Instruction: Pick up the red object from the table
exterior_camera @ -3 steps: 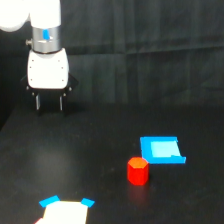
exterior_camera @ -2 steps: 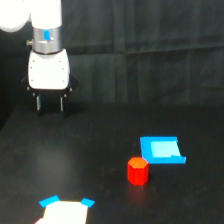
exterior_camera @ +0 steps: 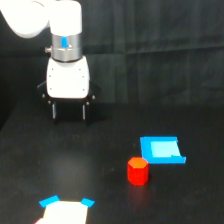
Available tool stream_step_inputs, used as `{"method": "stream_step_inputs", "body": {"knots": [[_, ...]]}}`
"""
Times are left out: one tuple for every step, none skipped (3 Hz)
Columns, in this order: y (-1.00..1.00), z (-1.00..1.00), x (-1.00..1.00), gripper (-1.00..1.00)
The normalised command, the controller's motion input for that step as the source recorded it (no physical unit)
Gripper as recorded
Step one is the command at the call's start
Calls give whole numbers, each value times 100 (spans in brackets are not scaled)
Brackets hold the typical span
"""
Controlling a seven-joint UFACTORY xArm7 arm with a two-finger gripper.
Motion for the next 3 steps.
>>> {"method": "stream_step_inputs", "body": {"knots": [[-81,-15,100,100],[-81,-56,100,100],[-100,2,100,100]]}}
